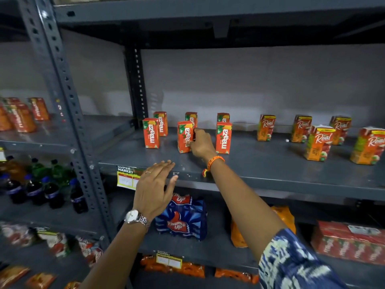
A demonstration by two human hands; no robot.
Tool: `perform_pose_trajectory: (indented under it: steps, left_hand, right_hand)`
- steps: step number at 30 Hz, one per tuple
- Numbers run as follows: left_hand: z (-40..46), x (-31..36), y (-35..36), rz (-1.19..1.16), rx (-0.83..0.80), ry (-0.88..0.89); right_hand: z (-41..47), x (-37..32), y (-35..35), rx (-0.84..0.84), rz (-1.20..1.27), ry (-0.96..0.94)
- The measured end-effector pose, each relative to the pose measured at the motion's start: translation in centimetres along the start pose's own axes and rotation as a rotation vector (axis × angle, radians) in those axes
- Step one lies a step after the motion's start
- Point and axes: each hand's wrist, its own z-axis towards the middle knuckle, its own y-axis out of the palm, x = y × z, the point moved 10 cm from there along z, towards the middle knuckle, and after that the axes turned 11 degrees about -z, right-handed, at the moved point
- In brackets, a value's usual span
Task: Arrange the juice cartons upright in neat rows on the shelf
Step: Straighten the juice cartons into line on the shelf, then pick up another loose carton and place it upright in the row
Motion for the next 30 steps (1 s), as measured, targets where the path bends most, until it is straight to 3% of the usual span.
perform_pose_trajectory:
  steps: [12,17,20,23,30]
  left_hand:
    - [-0.2,1.2,0.3,-0.049,0.068,-0.050]
    - [-0.5,6.3,3.3,-0.081,0.072,0.083]
    - [-0.2,10.3,5.8,-0.132,0.091,0.169]
    - [0.4,14.1,8.1,-0.177,0.093,0.211]
    - [1.1,23.6,12.9,-0.236,0.043,0.320]
  right_hand:
    - [-2.1,0.3,-2.9,-0.026,-0.050,-0.107]
    - [-5.4,2.5,-9.3,0.104,0.076,-0.166]
    - [-7.1,5.4,-14.1,0.200,0.114,-0.184]
    - [-8.3,10.0,-18.7,0.249,0.245,-0.077]
    - [-11.8,21.4,-29.3,0.445,0.210,0.104]
